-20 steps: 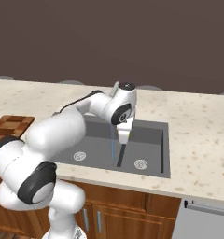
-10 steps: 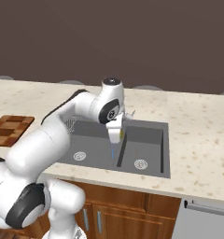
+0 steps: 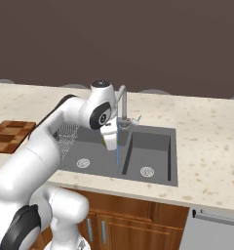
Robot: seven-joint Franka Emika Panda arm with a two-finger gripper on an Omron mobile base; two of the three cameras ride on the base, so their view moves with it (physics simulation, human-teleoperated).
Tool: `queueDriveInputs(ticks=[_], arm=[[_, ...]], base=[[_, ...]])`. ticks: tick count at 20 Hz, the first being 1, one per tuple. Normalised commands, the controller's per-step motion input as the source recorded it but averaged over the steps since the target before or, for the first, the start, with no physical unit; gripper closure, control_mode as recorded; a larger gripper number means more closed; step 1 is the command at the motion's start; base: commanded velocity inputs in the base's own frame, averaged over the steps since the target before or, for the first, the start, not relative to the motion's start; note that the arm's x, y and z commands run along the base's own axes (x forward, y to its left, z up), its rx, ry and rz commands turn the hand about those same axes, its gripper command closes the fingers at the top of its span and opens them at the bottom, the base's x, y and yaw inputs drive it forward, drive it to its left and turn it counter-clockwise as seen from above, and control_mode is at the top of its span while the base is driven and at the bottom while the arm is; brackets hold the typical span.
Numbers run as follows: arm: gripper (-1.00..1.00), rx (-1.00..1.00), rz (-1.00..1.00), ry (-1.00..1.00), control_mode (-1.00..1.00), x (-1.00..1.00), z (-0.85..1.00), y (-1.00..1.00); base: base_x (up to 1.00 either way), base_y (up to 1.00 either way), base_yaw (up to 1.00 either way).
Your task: Pick the orange from the sink and place it on the cutting board to airdry. Then turn off the sink faucet.
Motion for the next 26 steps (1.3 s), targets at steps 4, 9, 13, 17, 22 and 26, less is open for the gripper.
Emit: queueDriveInputs(ticks=[4, 9, 13, 17, 22, 26], arm=[[1.00, 0.00, 0.23, 0.00, -1.00, -0.02, 0.00, 0.27], [1.00, 0.00, 0.27, 0.00, -1.00, 0.00, 0.00, 0.28], [1.00, -0.02, 0.28, 0.00, -1.00, 0.00, 0.00, 0.34], [1.00, -0.03, 0.28, 0.00, -1.00, 0.00, 0.00, 0.37], [1.00, -0.03, 0.27, 0.00, -1.00, 0.00, 0.00, 0.41], [1.00, -0.04, 0.26, 0.00, -1.00, 0.01, 0.00, 0.42]], base=[[0.00, 0.00, 0.00], [0.00, 0.00, 0.00], [0.00, 0.00, 0.00], [0.00, 0.00, 0.00], [0.00, 0.00, 0.00], [0.00, 0.00, 0.00]])
